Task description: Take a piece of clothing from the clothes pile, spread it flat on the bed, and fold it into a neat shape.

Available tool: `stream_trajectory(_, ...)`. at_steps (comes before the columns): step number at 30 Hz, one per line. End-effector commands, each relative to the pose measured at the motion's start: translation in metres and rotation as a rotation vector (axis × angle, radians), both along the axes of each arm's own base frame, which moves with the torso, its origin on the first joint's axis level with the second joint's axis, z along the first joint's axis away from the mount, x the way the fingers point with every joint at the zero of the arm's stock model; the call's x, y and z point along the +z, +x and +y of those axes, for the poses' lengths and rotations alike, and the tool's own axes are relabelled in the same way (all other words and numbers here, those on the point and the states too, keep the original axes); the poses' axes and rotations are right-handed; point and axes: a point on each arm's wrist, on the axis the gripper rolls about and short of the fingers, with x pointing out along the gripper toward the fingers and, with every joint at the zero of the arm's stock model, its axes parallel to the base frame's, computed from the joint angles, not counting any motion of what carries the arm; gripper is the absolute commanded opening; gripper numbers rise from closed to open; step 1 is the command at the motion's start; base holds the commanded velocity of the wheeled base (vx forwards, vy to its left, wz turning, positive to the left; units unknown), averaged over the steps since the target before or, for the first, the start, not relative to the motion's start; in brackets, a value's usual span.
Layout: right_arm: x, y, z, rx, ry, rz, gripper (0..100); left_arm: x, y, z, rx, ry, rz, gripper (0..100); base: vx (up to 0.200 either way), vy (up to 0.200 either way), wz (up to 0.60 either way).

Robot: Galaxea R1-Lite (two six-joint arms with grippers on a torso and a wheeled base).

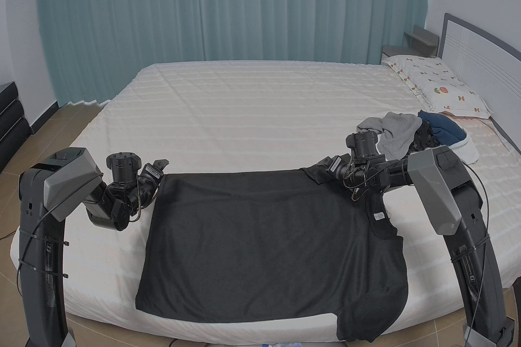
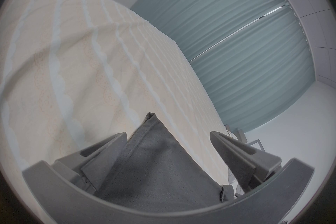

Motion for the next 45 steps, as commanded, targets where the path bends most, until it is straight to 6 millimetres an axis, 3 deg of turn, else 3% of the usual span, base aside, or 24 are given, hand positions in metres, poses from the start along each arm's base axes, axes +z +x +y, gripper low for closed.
stream_trajectory(1, 0.005, 0.007, 0.007, 0.002, 0.076, -0.149, 100, -0.001, 0.000, 0.000, 0.000, 0.000, 0.002, 100, 0.000, 0.000, 0.00)
stream_trajectory(6, 0.016, 0.013, 0.008, 0.027, 0.132, -0.312, 100, -0.001, 0.000, 0.000, 0.000, 0.000, 0.002, 100, 0.000, 0.000, 0.00)
stream_trajectory(12, 0.071, 0.014, -0.005, 0.042, 0.178, -0.472, 100, -0.001, 0.000, -0.001, -0.001, 0.000, 0.000, 100, 0.000, 0.000, 0.00)
stream_trajectory(15, 0.082, 0.014, -0.009, 0.051, 0.183, -0.493, 100, 0.000, 0.000, 0.000, 0.000, 0.000, -0.001, 100, 0.000, 0.000, 0.00)
stream_trajectory(20, 0.059, 0.016, -0.008, 0.081, 0.176, -0.441, 100, 0.000, 0.000, -0.001, 0.000, 0.000, -0.001, 100, 0.000, 0.000, 0.00)
stream_trajectory(21, 0.036, 0.017, -0.008, 0.094, 0.171, -0.383, 100, 0.000, 0.000, -0.001, 0.000, 0.000, -0.001, 100, 0.000, 0.000, 0.00)
stream_trajectory(23, 0.010, 0.018, -0.009, 0.093, 0.160, -0.321, 100, -0.001, 0.000, -0.001, -0.002, 0.000, 0.000, 100, 0.000, 0.000, 0.00)
stream_trajectory(26, -0.008, 0.017, -0.008, 0.098, 0.141, -0.288, 100, -0.001, 0.000, -0.003, -0.005, 0.000, 0.000, 100, 0.000, 0.000, 0.00)
stream_trajectory(37, -0.002, 0.018, -0.012, 0.095, 0.121, -0.296, 100, -0.005, 0.000, -0.003, -0.013, 0.031, 0.008, 100, 0.000, 0.000, 0.00)
stream_trajectory(39, 0.009, 0.019, -0.013, 0.099, 0.112, -0.330, 100, -0.005, 0.000, -0.003, -0.014, 0.032, 0.007, 100, 0.000, 0.000, 0.00)
stream_trajectory(41, 0.041, 0.019, -0.016, 0.105, 0.117, -0.427, 100, -0.005, 0.000, -0.003, -0.014, 0.032, 0.007, 100, 0.000, 0.000, 0.00)
stream_trajectory(42, 0.044, 0.019, -0.016, 0.105, 0.118, -0.437, 100, -0.005, 0.000, -0.003, -0.014, 0.032, 0.006, 100, 0.000, 0.000, 0.00)
stream_trajectory(44, 0.085, 0.016, -0.021, 0.106, 0.133, -0.540, 100, -0.006, 0.000, -0.003, -0.014, 0.032, 0.007, 100, 0.000, 0.000, 0.00)
stream_trajectory(45, 0.093, 0.015, -0.024, 0.101, 0.134, -0.553, 100, -0.006, 0.000, -0.003, -0.014, 0.032, 0.007, 100, 0.000, 0.000, 0.00)
